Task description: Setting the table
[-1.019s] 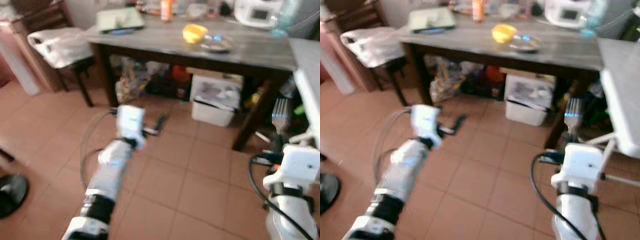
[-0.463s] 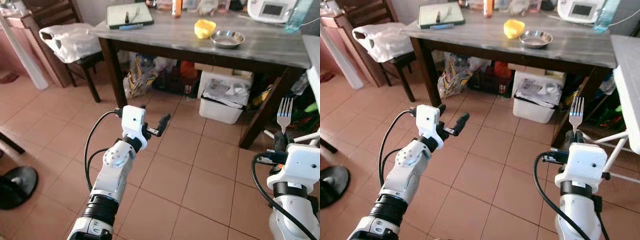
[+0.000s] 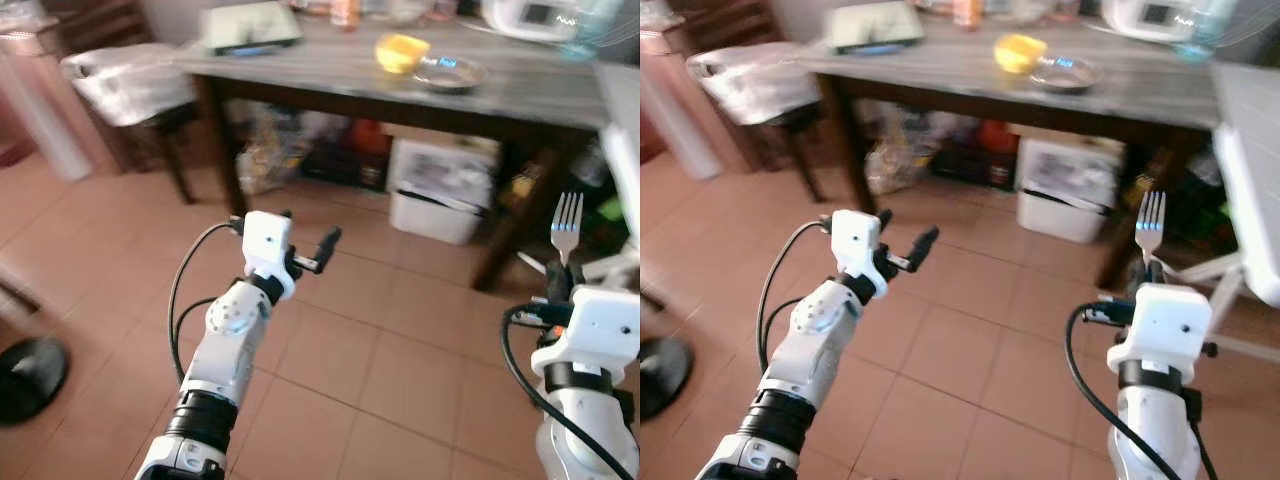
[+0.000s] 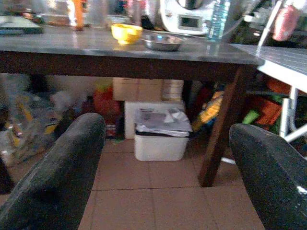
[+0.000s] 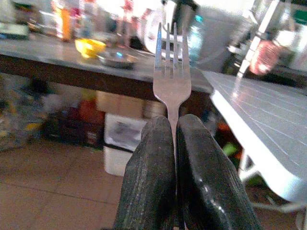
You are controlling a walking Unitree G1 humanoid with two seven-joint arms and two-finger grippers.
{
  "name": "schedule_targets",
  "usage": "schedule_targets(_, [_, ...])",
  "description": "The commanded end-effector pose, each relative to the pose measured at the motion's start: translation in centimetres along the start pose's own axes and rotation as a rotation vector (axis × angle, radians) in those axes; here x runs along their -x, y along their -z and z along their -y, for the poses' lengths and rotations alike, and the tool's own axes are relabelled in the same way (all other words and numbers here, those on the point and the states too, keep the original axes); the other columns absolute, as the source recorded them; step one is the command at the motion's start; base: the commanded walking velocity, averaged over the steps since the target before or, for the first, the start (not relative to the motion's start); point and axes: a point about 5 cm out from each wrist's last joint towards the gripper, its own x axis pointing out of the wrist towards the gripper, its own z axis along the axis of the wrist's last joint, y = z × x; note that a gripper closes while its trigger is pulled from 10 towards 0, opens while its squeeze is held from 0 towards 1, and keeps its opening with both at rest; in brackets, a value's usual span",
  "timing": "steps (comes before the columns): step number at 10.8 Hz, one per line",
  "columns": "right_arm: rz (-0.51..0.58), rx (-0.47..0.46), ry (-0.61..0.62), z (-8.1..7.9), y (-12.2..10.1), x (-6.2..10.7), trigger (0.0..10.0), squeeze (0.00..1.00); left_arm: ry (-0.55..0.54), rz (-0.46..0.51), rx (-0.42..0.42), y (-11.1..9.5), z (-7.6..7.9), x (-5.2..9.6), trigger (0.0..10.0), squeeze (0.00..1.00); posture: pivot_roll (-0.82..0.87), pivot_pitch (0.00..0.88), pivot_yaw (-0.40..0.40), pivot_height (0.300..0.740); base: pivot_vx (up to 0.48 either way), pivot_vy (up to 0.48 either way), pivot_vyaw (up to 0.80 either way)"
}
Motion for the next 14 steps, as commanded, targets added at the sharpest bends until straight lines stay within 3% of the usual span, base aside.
schedule_targets(1, [0.002, -0.001, 0.002, 0.08, -0.09, 0.09, 10.0, 0.0, 0.013, 0.001, -0.003, -0.2, 0.31, -0.19, 10.0, 0.0, -0.03, 0.091, 0.036, 0.74, 0.0, 0.0, -0.8])
schedule_targets(4, [0.004, 0.001, 0.002, 0.09, -0.1, 0.02, 10.0, 0.0, 0.022, 0.003, 0.006, -0.18, 0.58, -0.24, 10.0, 0.0, -0.04, 0.093, 0.035, 0.74, 0.0, 0.0, -0.69])
schedule_targets(6, [0.006, 0.006, -0.001, 0.1, -0.16, 0.05, 10.0, 0.0, 0.028, 0.007, 0.008, -0.24, 0.78, -0.35, 10.0, 0.0, -0.04, 0.094, 0.037, 0.74, 0.264, 0.0, 0.0])
schedule_targets(14, [0.011, 0.01, -0.007, -0.14, -0.27, -0.06, 10.0, 0.0, 0.051, 0.006, 0.0, -0.18, 1.02, -0.36, 10.0, 0.0, -0.04, 0.096, 0.038, 0.74, 0.419, 0.0, 0.0])
